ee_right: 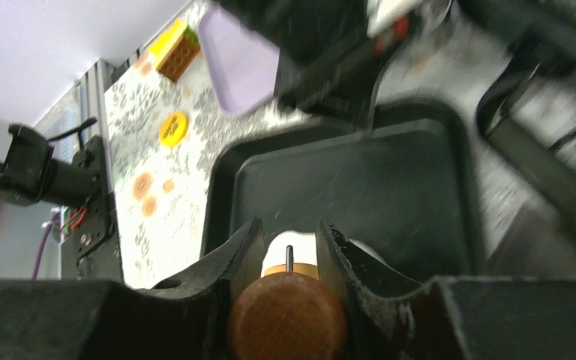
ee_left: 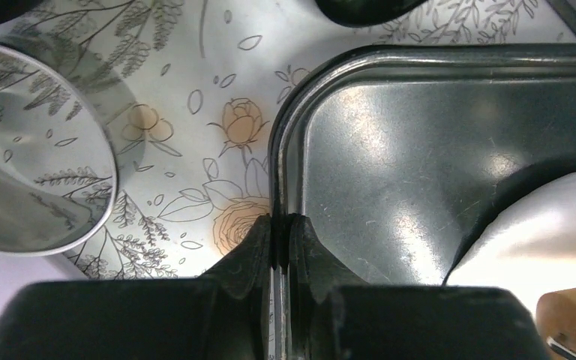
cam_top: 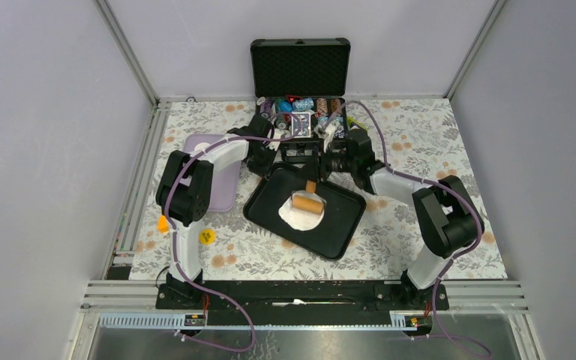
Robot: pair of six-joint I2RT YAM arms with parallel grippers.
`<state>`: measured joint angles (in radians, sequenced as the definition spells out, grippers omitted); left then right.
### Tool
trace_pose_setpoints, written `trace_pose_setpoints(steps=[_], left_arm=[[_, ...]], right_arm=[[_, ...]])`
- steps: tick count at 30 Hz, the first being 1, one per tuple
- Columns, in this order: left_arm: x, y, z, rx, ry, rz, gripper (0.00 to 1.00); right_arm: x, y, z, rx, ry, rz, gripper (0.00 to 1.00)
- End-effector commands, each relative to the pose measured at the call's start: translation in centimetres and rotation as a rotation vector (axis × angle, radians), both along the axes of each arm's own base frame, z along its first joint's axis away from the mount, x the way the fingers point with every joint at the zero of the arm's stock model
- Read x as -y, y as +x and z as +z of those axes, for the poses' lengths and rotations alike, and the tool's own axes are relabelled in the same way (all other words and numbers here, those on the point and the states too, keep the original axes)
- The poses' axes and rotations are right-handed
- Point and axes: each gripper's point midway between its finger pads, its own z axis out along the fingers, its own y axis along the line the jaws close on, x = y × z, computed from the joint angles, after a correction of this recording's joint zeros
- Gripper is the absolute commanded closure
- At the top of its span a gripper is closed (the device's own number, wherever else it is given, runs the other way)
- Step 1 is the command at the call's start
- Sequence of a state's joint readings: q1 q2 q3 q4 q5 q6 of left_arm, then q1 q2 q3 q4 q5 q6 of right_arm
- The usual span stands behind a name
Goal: Roll out the dumpling wrappers from the dough
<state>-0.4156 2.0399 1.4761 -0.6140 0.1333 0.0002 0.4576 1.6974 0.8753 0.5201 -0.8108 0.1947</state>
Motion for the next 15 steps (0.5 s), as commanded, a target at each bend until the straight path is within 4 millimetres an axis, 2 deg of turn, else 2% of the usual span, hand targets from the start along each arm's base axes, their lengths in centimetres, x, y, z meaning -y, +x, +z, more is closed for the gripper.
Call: trace_pose_setpoints(steps=[1, 3, 5, 10, 15], left_arm=[[-0.5, -1.7, -1.8, -0.064, 0.073, -0.123, 1.0], [-0.5, -1.7, -1.9, -0.067, 0.075, -0.125, 1.0], [-0.5, -1.7, -1.9, -0.066, 0.079, -0.122, 1.0], [-0.6, -1.6, -1.9, -0.063, 0.086, -0.115, 1.0], [-0.6, -1.6, -1.9, -0.06, 0.086, -0.117, 1.0]], right_arm=[[-1.6, 4.8, 5.6, 0.189, -0.007, -0.016, 1.0], [-2.0, 5.7, 4.4, 0.189, -0.026, -0.015, 1.0], [-2.2, 5.2, 2.3, 0.148, -0.042, 0.012, 1.0], [-2.6, -0.2, -2.9, 0.066, -0.091, 0.119, 1.0], [-2.3, -3.3, -5.8, 0.011, -0.147, 0.159, 1.0]])
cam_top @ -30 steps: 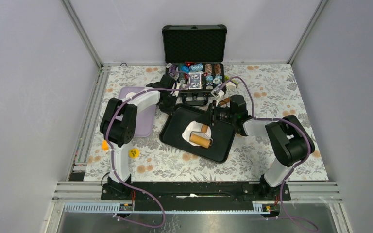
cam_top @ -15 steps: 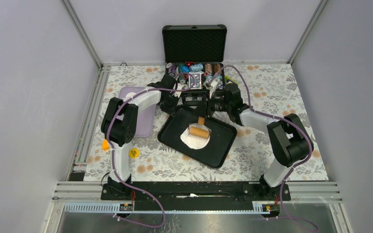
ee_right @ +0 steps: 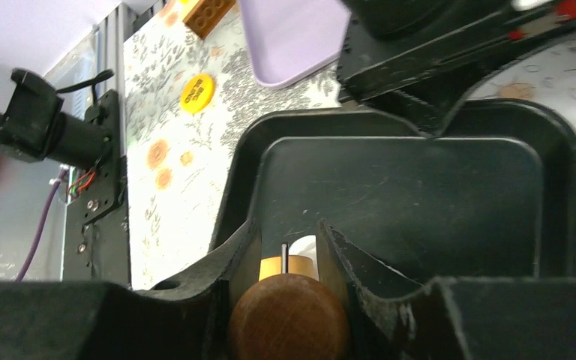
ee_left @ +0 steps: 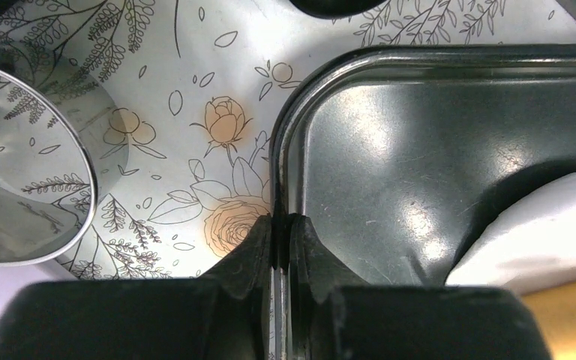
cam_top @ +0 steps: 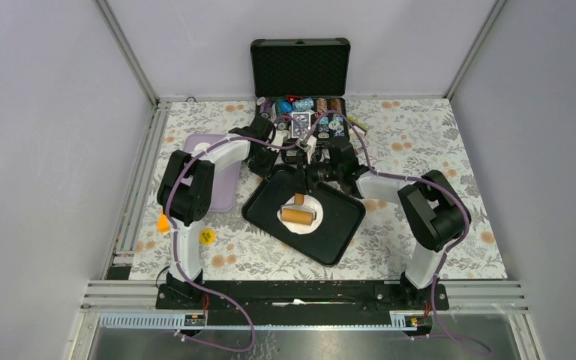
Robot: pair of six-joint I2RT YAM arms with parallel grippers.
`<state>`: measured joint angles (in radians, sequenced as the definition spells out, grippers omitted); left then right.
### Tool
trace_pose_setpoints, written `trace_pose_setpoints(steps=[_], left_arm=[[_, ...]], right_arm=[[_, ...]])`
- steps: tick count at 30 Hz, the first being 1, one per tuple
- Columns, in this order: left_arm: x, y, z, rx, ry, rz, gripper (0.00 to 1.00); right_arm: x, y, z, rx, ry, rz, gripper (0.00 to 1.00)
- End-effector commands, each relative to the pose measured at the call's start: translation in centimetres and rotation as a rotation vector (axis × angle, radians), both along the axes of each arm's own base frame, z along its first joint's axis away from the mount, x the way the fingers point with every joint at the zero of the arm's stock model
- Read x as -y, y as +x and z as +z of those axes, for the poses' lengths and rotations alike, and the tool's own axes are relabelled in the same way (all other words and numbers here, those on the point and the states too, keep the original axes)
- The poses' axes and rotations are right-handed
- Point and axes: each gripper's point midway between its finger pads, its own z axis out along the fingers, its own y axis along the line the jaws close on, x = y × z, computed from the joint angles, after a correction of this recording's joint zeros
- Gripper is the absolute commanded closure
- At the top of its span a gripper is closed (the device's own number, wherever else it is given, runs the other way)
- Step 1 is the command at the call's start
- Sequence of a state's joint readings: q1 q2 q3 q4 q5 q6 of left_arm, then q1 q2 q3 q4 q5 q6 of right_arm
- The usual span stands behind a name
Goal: Roll out the dumpling wrappers from the dough
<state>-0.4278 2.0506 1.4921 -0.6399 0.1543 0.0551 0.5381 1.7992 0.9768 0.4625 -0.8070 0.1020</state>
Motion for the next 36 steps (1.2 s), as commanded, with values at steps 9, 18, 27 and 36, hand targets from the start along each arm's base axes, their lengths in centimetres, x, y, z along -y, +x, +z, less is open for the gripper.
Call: trace_pose_setpoints(steps=[9, 18, 27, 36], left_arm=[[-1.3, -1.0, -1.5, -0.028, 0.086, -0.036, 1.0], [-1.5, -0.9, -1.5, -0.021, 0.095, -0.023, 1.0], [-1.5, -0.9, -1.5, -0.018, 0.093, -0.021, 1.0], [-1.6, -1.0, -1.5, -0.019, 0.093, -0.02, 1.0]], right_arm=[[2.2, -7.3, -7.2, -0.079, -0.156, 0.119, 1.0], [2.1, -9.8, -8.4, -0.15, -0.169, 0.166, 1.0], [0.7, -8.0, -3.9, -0.141, -0.081, 0.13, 1.0], [1.5, 3.5, 7.2, 0.097, 0.034, -0.17, 1.0]])
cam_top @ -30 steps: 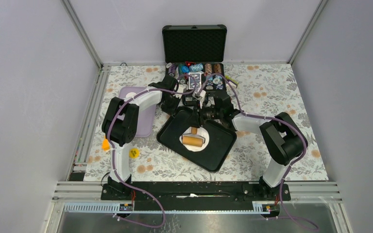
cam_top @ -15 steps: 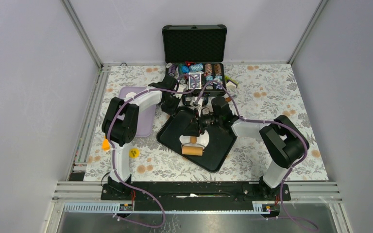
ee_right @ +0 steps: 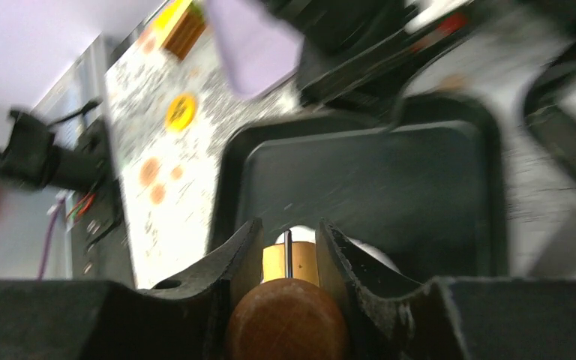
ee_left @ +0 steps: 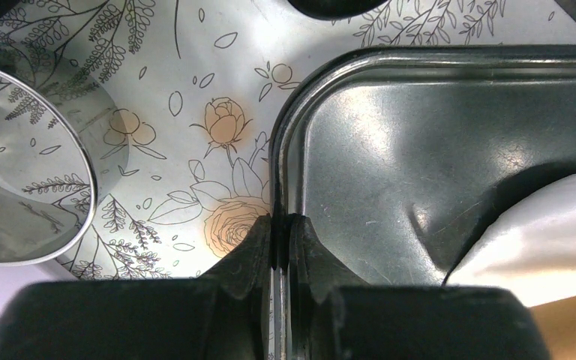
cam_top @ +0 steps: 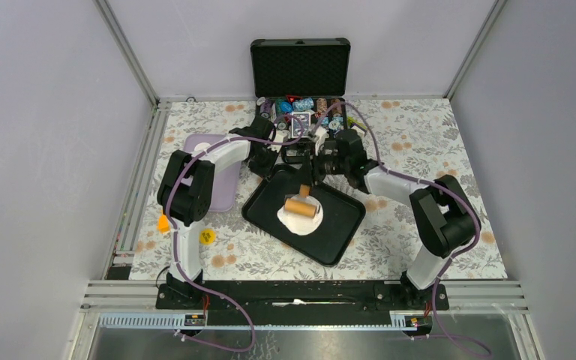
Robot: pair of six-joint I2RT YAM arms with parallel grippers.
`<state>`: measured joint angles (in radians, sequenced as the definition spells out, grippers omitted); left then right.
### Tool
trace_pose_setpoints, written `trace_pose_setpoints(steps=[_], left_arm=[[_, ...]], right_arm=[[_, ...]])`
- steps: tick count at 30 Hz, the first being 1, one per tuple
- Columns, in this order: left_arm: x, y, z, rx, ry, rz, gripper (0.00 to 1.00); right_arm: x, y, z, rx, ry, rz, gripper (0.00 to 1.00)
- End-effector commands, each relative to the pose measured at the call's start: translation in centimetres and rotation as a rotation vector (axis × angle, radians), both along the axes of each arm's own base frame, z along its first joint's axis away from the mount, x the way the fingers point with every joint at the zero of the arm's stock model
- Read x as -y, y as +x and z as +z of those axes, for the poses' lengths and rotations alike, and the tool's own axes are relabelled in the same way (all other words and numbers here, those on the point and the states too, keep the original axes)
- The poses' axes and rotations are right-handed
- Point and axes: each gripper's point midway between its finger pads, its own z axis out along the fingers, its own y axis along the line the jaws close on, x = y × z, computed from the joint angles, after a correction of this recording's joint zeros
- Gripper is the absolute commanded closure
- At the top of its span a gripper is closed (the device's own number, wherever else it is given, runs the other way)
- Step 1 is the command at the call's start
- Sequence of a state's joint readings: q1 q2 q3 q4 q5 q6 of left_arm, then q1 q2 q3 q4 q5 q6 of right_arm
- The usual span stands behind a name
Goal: Roll out the dumpling wrappers from the dough
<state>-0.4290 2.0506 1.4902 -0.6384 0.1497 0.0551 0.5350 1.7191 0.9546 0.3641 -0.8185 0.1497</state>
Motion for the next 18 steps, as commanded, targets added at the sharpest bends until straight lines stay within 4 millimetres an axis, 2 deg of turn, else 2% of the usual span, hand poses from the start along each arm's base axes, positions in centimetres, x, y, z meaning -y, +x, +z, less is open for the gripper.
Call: trace_pose_setpoints(steps=[1, 2, 5, 9, 12, 18], left_arm=[[-1.5, -1.0, -1.5, -0.021, 0.089, -0.02, 1.0], [-1.5, -1.0, -1.4, -0.02, 0.089, -0.02, 1.0], [-1.5, -1.0, -1.4, -0.019, 0.087, -0.019, 1.0], [-1.5, -1.0, -1.4, -0.019, 0.089, -0.018, 1.0], [-1.5, -0.9, -1.3, -0.015, 0.086, -0.018, 1.0], [-1.6, -1.0, -1.4, -0.017, 0.089, -0.017, 1.0]], right_arm=[[0.7, 5.6, 5.5, 0.193, 0.022, -0.167, 1.0], [0.7, 5.9, 4.7, 0.199, 0.006, -0.177, 1.0], [0.8, 5.9, 0.1, 0.193, -0.083, -0.185, 1.0], [1.2, 3.5, -6.5, 0.131, -0.207, -0.153, 1.0], [1.4, 0.9, -8.5, 0.123, -0.262, -0.09, 1.0], [1.9, -3.6, -10.5, 0.077, -0.314, -0.003, 1.0]])
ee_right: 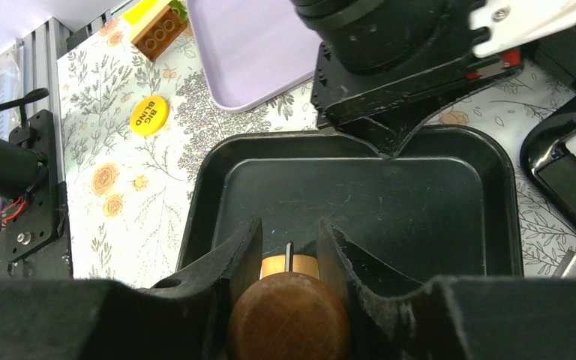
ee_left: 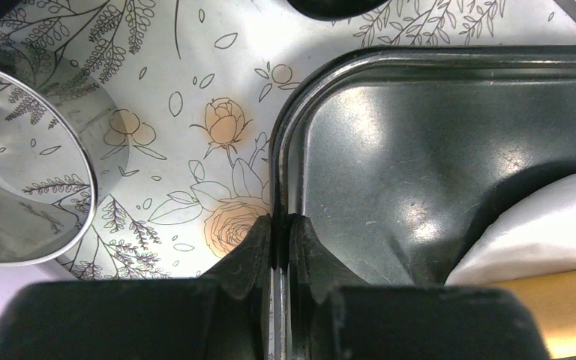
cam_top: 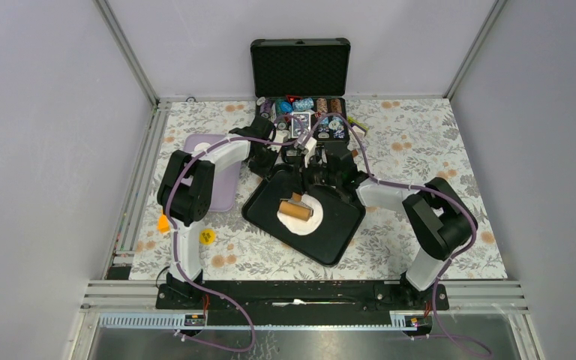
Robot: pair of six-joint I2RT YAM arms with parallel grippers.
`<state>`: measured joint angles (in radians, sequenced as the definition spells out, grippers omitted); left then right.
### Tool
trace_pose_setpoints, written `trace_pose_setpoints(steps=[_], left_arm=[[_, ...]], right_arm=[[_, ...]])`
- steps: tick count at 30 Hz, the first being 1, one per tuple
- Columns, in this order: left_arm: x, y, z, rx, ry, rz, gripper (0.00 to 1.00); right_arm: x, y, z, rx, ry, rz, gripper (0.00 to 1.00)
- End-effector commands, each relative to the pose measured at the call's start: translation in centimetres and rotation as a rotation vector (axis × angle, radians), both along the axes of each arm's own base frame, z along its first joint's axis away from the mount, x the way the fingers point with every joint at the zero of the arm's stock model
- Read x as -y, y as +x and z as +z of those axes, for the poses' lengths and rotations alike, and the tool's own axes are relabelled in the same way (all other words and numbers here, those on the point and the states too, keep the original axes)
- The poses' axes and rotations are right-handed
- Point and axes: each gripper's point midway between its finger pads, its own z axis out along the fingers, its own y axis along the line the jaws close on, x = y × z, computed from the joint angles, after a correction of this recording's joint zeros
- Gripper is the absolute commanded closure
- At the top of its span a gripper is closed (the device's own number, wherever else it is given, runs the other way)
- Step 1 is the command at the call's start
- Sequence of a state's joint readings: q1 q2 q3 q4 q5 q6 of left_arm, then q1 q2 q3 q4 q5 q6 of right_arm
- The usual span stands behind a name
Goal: Roll out the dumpling wrappers from the dough
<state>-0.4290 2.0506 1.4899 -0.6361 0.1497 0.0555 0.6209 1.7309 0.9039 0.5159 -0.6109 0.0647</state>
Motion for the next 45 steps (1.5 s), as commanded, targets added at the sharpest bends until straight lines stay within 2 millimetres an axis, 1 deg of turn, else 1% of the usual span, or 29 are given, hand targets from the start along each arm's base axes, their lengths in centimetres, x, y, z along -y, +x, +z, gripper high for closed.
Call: trace_pose_setpoints(steps=[1, 3, 5, 9, 13, 17, 19, 21, 22, 24, 26, 28, 29, 30, 31, 32, 33, 34, 36, 38, 39, 40, 42, 45], left_arm=[[-1.6, -1.0, -1.4, -0.017, 0.089, -0.015, 1.0], [-1.6, -0.9, -1.3, -0.015, 0.089, -0.014, 1.0], [-1.6, -1.0, -1.4, -0.017, 0.09, -0.013, 1.0], [-1.7, -0.9, -1.3, -0.012, 0.092, -0.009, 1.0], [-1.7, -0.9, -1.4, -0.013, 0.092, -0.007, 1.0], [-1.7, -0.9, -1.4, -0.012, 0.093, -0.007, 1.0], [-1.7, -0.9, -1.3, -0.011, 0.093, -0.007, 1.0], [-1.7, -0.9, -1.3, -0.01, 0.093, -0.005, 1.0], [-1.8, -0.9, -1.3, -0.01, 0.094, -0.005, 1.0], [-1.8, -0.9, -1.3, -0.01, 0.094, -0.005, 1.0], [-1.8, -0.9, -1.3, -0.01, 0.094, -0.004, 1.0], [-1.8, -0.9, -1.3, -0.01, 0.094, -0.005, 1.0], [-1.8, -0.9, -1.4, -0.011, 0.095, -0.005, 1.0], [-1.8, -0.9, -1.4, -0.011, 0.094, -0.005, 1.0], [-1.8, -0.9, -1.3, -0.01, 0.094, -0.005, 1.0], [-1.8, -0.9, -1.3, -0.009, 0.095, -0.005, 1.0], [-1.8, -0.9, -1.3, -0.009, 0.094, -0.004, 1.0], [-1.8, -0.9, -1.3, -0.009, 0.093, -0.004, 1.0], [-1.8, -0.9, -1.3, -0.009, 0.094, -0.004, 1.0], [-1.8, -0.8, -1.3, -0.007, 0.095, -0.002, 1.0], [-1.8, -0.9, -1.3, -0.007, 0.095, -0.003, 1.0], [-1.8, -0.9, -1.3, -0.008, 0.094, -0.003, 1.0], [-1.8, -0.9, -1.3, -0.007, 0.094, -0.002, 1.0], [-1.8, -0.9, -1.4, -0.011, 0.097, -0.002, 1.0]], right_arm=[[3.8, -5.5, -9.7, -0.151, -0.272, 0.049, 1.0], [3.8, -6.7, -10.2, -0.182, -0.271, 0.071, 1.0], [3.6, -7.7, -10.4, -0.215, -0.253, 0.097, 1.0], [3.1, -8.9, -9.6, -0.239, -0.216, 0.139, 1.0], [2.7, -9.5, -8.7, -0.232, -0.187, 0.169, 1.0], [2.4, -10.2, -8.5, -0.243, -0.18, 0.192, 1.0], [2.3, -10.3, -8.5, -0.241, -0.177, 0.197, 1.0], [2.0, -10.1, -8.0, -0.246, -0.164, 0.189, 1.0], [1.9, -9.8, -7.3, -0.247, -0.156, 0.175, 1.0], [1.2, -7.6, -4.3, -0.203, -0.109, 0.141, 1.0], [1.5, -4.5, -0.7, -0.165, -0.033, 0.068, 1.0], [2.7, -1.2, 2.7, -0.129, 0.044, -0.008, 1.0], [3.6, 0.4, 3.9, -0.102, 0.066, -0.051, 1.0], [4.2, 1.4, 4.8, -0.071, 0.076, -0.077, 1.0], [4.7, 2.0, 5.2, -0.043, 0.077, -0.093, 1.0], [5.1, 2.6, 5.2, -0.019, 0.067, -0.11, 1.0], [5.5, 2.9, 4.6, -0.002, 0.047, -0.123, 1.0], [5.8, 3.0, 3.6, 0.007, 0.02, -0.131, 1.0], [6.4, 2.7, 0.9, -0.012, -0.031, -0.139, 1.0], [7.0, 1.6, -2.1, -0.067, -0.073, -0.133, 1.0], [7.3, 0.7, -3.4, -0.1, -0.088, -0.122, 1.0], [7.5, -0.2, -4.4, -0.131, -0.099, -0.112, 1.0], [7.8, -2.0, -5.9, -0.181, -0.123, -0.092, 1.0], [8.1, -4.7, -7.6, -0.225, -0.16, -0.054, 1.0]])
